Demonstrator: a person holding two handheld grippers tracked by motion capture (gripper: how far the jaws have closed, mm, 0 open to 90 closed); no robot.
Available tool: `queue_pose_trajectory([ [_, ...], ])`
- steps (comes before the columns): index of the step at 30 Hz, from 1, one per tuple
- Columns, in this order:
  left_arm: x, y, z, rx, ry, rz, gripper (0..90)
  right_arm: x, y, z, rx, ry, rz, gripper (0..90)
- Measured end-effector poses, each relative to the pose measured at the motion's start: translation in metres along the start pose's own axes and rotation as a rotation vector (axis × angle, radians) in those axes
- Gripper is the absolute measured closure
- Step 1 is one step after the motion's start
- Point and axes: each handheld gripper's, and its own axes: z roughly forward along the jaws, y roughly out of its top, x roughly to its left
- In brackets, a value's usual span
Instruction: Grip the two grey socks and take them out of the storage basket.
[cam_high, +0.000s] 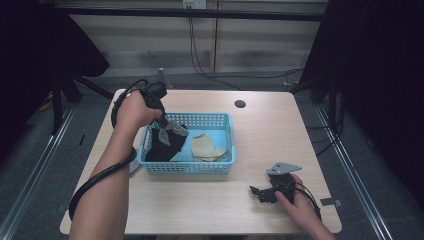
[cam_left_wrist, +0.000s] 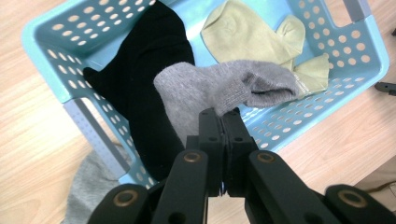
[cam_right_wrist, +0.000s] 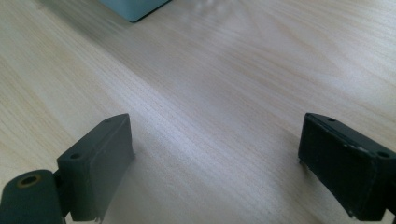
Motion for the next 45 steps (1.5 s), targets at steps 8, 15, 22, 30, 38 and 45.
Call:
queue_pose_trajectory([
  [8, 0.004, -0.003, -0.019, -0.012, 0.002, -0.015, 88.3, 0.0, 0.0, 0.0, 0.002, 0.002, -0.001, 9.4],
  [15, 0.01, -0.011, -0.031, -0.018, 0.013, -0.022, 88.3, 0.0, 0.0, 0.0, 0.002, 0.002, -0.001, 9.4],
  [22, 0.017, -0.019, -0.039, -0.02, 0.024, -0.04, 88.3, 0.0, 0.0, 0.0, 0.002, 0.001, -0.002, 9.4],
  [30, 0.026, -0.03, -0.046, -0.015, 0.034, -0.054, 88.2, 0.0, 0.0, 0.0, 0.002, 0.002, -0.001, 9.4],
  [38, 0.04, -0.047, -0.049, -0.03, 0.027, -0.099, 88.2, 0.0, 0.0, 0.0, 0.0, 0.001, 0.0, 9.4],
  [45, 0.054, -0.061, -0.052, -0.06, 0.03, -0.136, 88.1, 0.0, 0.0, 0.0, 0.0, 0.0, 0.0, 9.4],
])
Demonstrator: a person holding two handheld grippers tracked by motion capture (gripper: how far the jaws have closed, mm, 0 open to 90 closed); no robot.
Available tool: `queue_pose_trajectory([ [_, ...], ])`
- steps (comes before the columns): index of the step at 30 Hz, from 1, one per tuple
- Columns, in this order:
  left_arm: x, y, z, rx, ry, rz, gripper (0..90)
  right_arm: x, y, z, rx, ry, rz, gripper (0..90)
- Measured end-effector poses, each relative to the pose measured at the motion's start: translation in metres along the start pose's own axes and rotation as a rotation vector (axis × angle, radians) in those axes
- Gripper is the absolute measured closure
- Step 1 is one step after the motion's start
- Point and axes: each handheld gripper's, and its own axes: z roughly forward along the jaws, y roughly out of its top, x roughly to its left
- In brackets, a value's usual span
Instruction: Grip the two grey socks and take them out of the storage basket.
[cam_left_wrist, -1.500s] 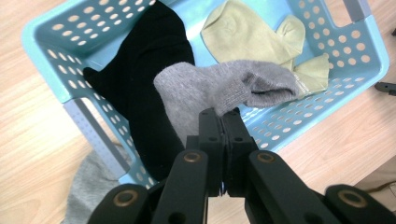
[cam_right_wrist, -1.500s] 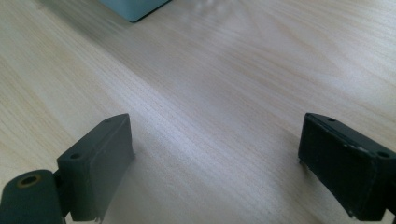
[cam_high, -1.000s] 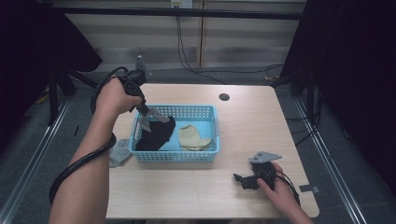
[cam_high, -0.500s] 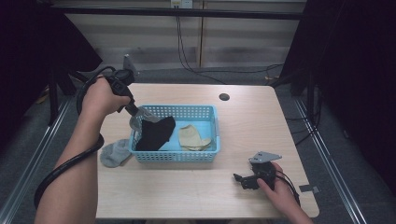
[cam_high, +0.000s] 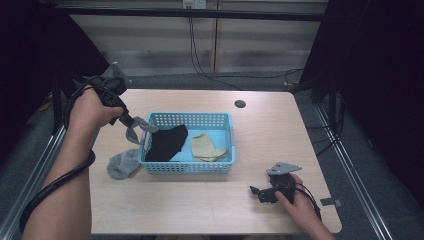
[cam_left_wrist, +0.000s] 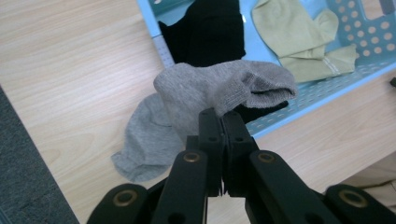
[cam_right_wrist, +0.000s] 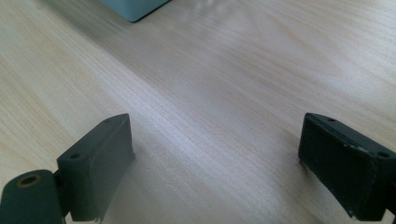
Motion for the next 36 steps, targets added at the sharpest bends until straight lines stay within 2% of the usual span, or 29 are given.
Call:
queue_pose_trajectory([
  [6, 0.015, -0.011, -0.003, -0.025, 0.019, -0.04, 88.1, 0.0, 0.0, 0.0, 0.0, 0.0, 0.0, 9.4],
  [9, 0.021, -0.016, -0.002, -0.029, 0.041, -0.062, 88.1, 0.0, 0.0, 0.0, 0.001, 0.0, 0.002, 9.4],
  [15, 0.034, -0.023, 0.006, -0.05, 0.065, -0.09, 88.0, 0.0, 0.0, 0.0, -0.001, 0.0, 0.0, 9.4],
  [18, 0.039, -0.026, 0.011, -0.05, 0.095, -0.1, 88.1, 0.0, 0.0, 0.0, 0.0, -0.001, 0.0, 9.4],
  [25, 0.053, -0.035, 0.029, -0.056, 0.076, -0.141, 88.0, 0.0, 0.0, 0.0, 0.0, 0.0, 0.0, 9.4],
  [36, 0.066, -0.045, 0.053, -0.064, 0.081, -0.184, 86.6, 0.0, 0.0, 0.0, -0.002, -0.001, 0.0, 9.4],
])
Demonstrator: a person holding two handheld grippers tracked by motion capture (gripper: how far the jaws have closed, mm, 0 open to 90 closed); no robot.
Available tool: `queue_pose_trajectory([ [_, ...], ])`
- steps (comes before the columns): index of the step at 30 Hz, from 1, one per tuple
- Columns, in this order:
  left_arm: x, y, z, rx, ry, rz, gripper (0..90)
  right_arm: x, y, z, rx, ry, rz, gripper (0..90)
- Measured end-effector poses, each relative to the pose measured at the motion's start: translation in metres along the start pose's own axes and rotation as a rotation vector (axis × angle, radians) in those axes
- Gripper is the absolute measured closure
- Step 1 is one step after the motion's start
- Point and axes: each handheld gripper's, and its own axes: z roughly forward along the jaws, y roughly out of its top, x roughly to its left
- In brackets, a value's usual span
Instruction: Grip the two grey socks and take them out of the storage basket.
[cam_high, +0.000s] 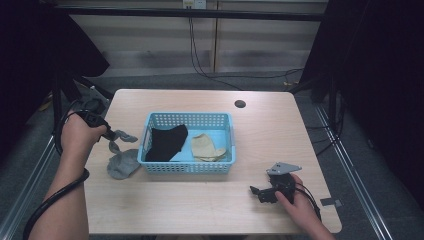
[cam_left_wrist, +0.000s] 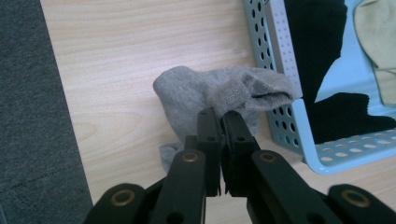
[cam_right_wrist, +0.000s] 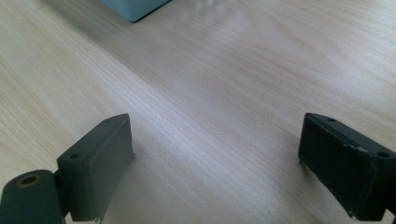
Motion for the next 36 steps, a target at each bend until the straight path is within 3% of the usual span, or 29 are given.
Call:
queue_pose_trajectory([
  [5, 0.0, -0.001, 0.011, 0.003, -0.007, -0.002, 84.9, 0.0, 0.0, 0.0, 0.0, 0.001, 0.0, 9.4],
  [8, -0.002, -0.002, 0.015, -0.008, 0.001, -0.005, 74.7, 0.0, 0.0, 0.0, -0.002, 0.001, 0.0, 9.4],
  [12, -0.005, -0.002, 0.012, -0.024, 0.006, 0.001, 68.4, 0.0, 0.0, 0.0, 0.001, 0.0, 0.0, 9.4],
  [17, -0.013, -0.009, 0.011, -0.035, 0.01, 0.053, 56.8, 0.0, 0.0, 0.0, 0.0, 0.0, 0.0, 9.5],
  [22, -0.022, -0.021, 0.014, -0.062, -0.005, 0.072, 45.2, 0.0, 0.0, 0.0, -0.001, -0.001, -0.002, 9.4],
  [27, -0.032, -0.039, 0.014, -0.083, 0.015, 0.124, 40.3, 0.0, 0.0, 0.0, 0.002, 0.001, -0.002, 9.5],
  [31, -0.038, -0.059, 0.016, -0.129, 0.026, 0.142, 37.9, 0.0, 0.0, 0.0, 0.003, 0.001, -0.002, 9.4],
  [33, -0.042, -0.073, 0.02, -0.14, 0.054, 0.156, 36.1, 0.0, 0.0, 0.0, 0.002, 0.001, -0.002, 9.4],
  [36, -0.049, -0.09, 0.03, -0.147, 0.056, 0.168, 34.9, 0.0, 0.0, 0.0, 0.002, 0.001, -0.002, 9.4],
])
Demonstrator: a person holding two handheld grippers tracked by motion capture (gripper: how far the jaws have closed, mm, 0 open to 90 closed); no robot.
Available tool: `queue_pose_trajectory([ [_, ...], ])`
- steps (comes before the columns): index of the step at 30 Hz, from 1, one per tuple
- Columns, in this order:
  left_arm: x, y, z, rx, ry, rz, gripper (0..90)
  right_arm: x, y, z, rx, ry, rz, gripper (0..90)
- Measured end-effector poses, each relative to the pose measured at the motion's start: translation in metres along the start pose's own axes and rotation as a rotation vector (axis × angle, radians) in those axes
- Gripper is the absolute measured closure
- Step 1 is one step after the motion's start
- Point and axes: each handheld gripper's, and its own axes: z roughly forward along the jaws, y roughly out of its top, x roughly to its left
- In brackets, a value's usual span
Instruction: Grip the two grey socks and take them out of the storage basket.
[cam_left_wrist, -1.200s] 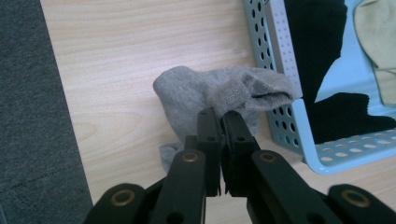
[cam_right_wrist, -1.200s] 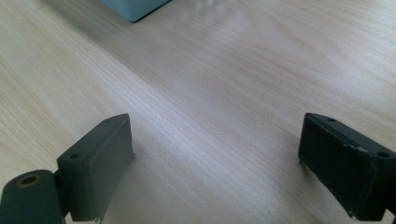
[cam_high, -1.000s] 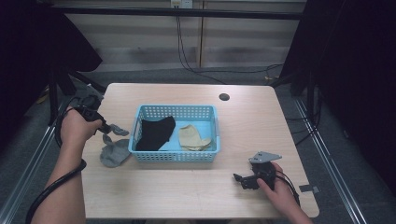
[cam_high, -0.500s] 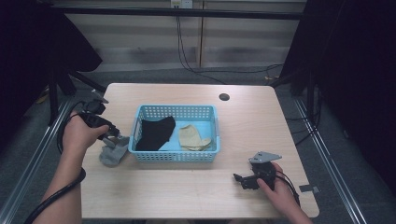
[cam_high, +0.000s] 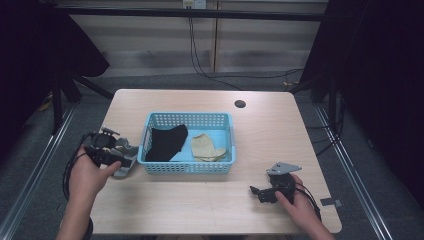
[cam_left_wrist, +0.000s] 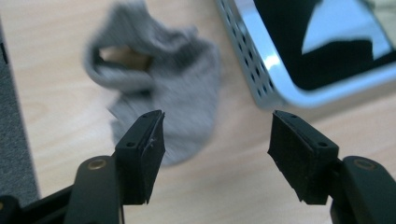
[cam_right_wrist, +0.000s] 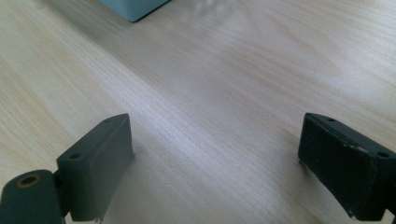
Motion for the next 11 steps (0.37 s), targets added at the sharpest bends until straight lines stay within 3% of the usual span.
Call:
queue_pose_trajectory([
  [5, -0.015, -0.024, 0.015, -0.035, -0.007, 0.011, 33.7, 0.0, 0.0, 0.0, 0.0, 0.0, 0.0, 9.4],
  [8, -0.015, -0.025, 0.021, -0.018, -0.024, 0.015, 33.6, 0.0, 0.0, 0.0, 0.001, 0.0, 0.0, 9.4],
  [11, -0.013, -0.025, 0.019, -0.056, -0.019, -0.022, 32.8, 0.0, 0.0, 0.0, 0.0, 0.0, 0.0, 9.4],
])
